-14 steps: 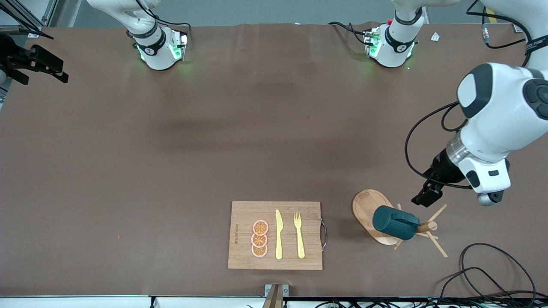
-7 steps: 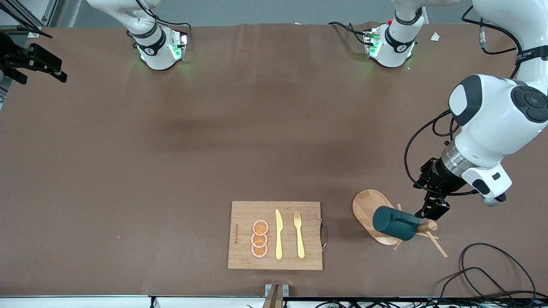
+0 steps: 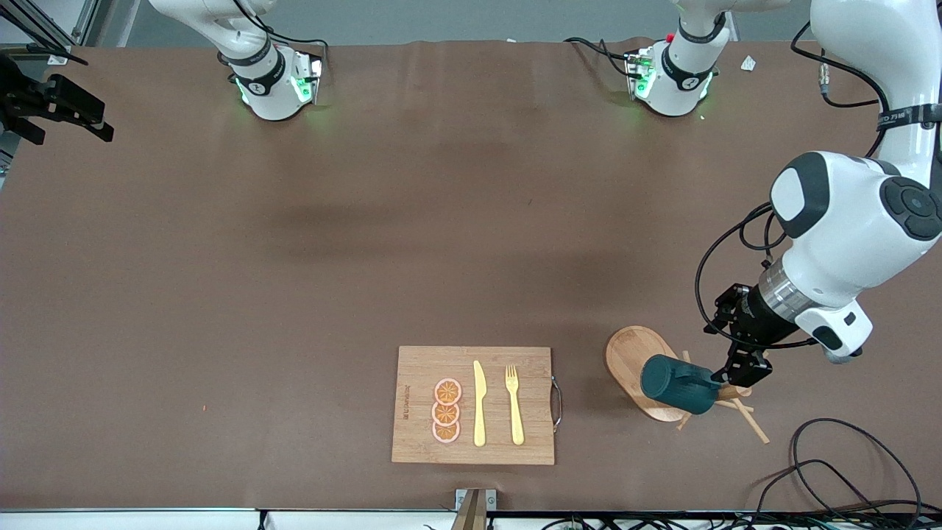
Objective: Transfer cup from left to right arm and place
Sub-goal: 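Reach the left gripper down to the teal mug on the stand, then close the left gripper on the teal mug's body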
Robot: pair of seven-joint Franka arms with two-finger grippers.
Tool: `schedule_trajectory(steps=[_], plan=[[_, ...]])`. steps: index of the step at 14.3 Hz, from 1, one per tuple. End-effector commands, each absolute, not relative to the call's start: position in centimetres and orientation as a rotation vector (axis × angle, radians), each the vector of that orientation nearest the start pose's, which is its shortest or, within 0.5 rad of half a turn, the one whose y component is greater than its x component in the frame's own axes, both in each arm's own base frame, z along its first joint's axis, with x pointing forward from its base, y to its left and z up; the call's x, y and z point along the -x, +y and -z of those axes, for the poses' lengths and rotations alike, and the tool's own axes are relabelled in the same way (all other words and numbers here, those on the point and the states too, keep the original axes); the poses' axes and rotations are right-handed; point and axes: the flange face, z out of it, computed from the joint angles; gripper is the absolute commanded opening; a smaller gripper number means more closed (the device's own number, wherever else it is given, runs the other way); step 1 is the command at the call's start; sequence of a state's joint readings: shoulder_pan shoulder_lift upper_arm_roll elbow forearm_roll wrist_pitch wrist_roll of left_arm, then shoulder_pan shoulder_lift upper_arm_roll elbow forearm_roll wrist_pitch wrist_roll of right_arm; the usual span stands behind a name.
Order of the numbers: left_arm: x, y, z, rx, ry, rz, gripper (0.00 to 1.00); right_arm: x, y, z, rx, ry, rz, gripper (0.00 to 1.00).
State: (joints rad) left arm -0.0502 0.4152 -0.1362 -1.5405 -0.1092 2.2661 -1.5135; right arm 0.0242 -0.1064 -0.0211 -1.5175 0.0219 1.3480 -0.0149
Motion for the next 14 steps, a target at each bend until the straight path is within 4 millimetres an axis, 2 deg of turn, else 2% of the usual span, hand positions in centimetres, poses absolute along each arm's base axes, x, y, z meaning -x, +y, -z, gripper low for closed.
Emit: schedule_trajectory(steps=[1,3,8,11,14], plan=[[-70.9,-12.1,-44.2,2.645,-2.271,0.154,0.88,-49.6,0.6,-68.8,3.123,-0.048,-0.098,1.0],[-71.3,-11.6,-43.9,2.643,-2.269,0.152,0.88,-49.6,0.6,-68.8,3.123,-0.045,-0.098,1.0],[-72.2,-11.9,-44.0,2.656,-2.265,0.151,0.84,-49.6,0.6,-68.8,3.125,-0.045,-0.105,1.0],[-72.7,-11.8,-43.7,2.696,-2.159,0.092,0.79,-49.6,0.6,-68.8,3.125,-0.045,-0.103,1.0],[-72.8,-11.7,-43.4,2.698,-2.146,0.079,0.78,-49.6,0.6,-68.8,3.125,-0.045,-0.101,1.0]])
